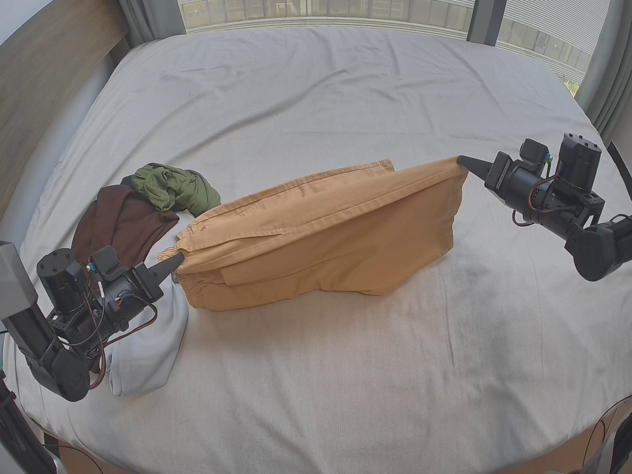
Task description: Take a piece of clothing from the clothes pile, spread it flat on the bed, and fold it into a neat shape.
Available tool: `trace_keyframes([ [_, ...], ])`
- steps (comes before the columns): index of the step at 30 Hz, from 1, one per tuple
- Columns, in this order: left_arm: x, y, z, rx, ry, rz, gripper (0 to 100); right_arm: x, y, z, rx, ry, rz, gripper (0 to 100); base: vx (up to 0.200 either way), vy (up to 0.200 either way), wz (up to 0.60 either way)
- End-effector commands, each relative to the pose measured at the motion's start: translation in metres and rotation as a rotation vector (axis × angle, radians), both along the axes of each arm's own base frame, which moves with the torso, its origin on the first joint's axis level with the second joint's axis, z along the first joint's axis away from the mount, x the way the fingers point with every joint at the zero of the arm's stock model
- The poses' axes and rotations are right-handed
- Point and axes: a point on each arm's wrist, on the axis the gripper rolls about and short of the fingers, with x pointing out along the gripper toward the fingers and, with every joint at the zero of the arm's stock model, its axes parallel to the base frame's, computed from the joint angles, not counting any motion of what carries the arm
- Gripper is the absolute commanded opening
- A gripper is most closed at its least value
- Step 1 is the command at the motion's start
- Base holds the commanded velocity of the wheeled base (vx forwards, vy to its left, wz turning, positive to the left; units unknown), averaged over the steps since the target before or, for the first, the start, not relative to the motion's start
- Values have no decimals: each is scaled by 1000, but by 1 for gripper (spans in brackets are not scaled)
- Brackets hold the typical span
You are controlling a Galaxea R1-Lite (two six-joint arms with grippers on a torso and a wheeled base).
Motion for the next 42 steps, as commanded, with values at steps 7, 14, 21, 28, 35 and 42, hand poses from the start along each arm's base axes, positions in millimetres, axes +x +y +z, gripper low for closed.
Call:
trace_keyframes([
  [7,9,-5,0,-15,-4,27,0,31,4,0,-4,20,-5,0,0,0,0],
  [14,10,-7,-2,-28,9,35,0,43,8,-6,-13,31,-6,0,0,0,0],
  [21,17,-8,-3,-37,4,35,0,58,11,-13,-12,35,-6,0,0,0,0],
  [28,29,-11,-9,-43,5,97,0,79,16,-19,-8,12,-19,0,0,0,0],
  [35,38,-10,-13,-42,4,127,0,94,24,-29,-8,12,-6,0,0,0,0],
  [42,42,-10,-18,-39,13,129,0,99,29,-30,-6,3,1,0,0,0,0],
])
